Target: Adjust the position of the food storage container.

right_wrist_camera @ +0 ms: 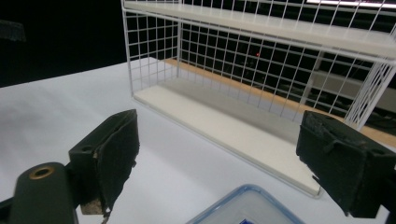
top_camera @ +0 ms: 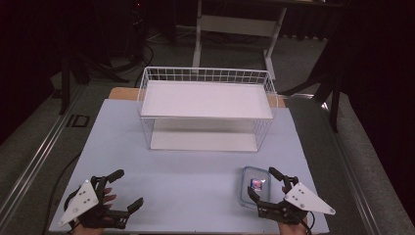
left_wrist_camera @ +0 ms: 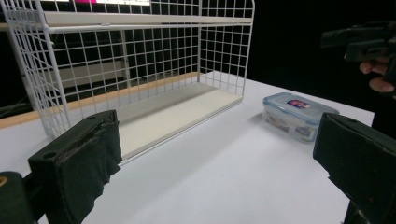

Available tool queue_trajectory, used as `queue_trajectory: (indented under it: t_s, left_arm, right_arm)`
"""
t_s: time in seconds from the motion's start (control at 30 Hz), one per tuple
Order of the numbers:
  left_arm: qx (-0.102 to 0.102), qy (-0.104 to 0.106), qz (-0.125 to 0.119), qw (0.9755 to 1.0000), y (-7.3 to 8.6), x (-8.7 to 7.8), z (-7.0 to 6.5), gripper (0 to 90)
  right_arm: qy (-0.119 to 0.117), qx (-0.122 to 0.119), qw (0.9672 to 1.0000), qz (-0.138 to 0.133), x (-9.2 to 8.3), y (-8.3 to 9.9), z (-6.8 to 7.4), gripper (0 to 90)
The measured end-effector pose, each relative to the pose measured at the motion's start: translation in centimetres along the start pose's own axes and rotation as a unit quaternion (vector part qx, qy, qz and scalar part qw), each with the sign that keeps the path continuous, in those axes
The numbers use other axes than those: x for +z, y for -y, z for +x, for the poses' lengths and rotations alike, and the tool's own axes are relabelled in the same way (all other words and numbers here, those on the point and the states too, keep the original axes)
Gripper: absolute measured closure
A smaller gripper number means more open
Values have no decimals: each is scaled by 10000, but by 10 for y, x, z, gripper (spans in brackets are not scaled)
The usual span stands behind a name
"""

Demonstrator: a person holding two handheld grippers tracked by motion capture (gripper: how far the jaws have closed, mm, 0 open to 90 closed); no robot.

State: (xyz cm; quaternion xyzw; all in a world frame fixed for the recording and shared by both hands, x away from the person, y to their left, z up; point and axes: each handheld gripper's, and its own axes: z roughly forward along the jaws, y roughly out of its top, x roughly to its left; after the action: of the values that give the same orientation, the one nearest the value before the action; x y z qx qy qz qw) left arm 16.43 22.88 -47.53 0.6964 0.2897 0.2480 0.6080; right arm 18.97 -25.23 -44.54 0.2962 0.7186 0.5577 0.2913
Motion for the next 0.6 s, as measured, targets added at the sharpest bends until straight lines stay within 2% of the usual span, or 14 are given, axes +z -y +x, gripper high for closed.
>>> queue_trajectory:
  t_s: [0.13,0.2,0.33,0.47,0.5,0.57,0.6]
  left_arm:
    - [11,-24,-33,10000,-1,-1,-1,20]
    - [70,-54,-42,10000,-1,-2,-1,20]
    - [43,-82,-90,9999,-2,-3,1,20]
    - [18,-77,-83,9999,-1,-2,3,20]
    - [7,-67,-75,9999,0,-1,3,20]
    - [-9,-52,-73,10000,0,0,3,20]
    - [-12,-37,-74,10000,0,0,3,20]
  right_arm:
    - [-40,8,10000,-9,-1,-5,3,127]
    - [-238,124,9996,-59,-3,-9,5,126]
    - [-491,220,9981,-309,-10,-15,11,126]
    - [-460,290,9985,-103,-9,-18,7,126]
    - [-469,345,9983,-91,-8,-17,3,126]
    - [-275,511,9983,-18,-7,-16,-4,128]
    - [-283,595,9978,-14,-6,-16,-9,128]
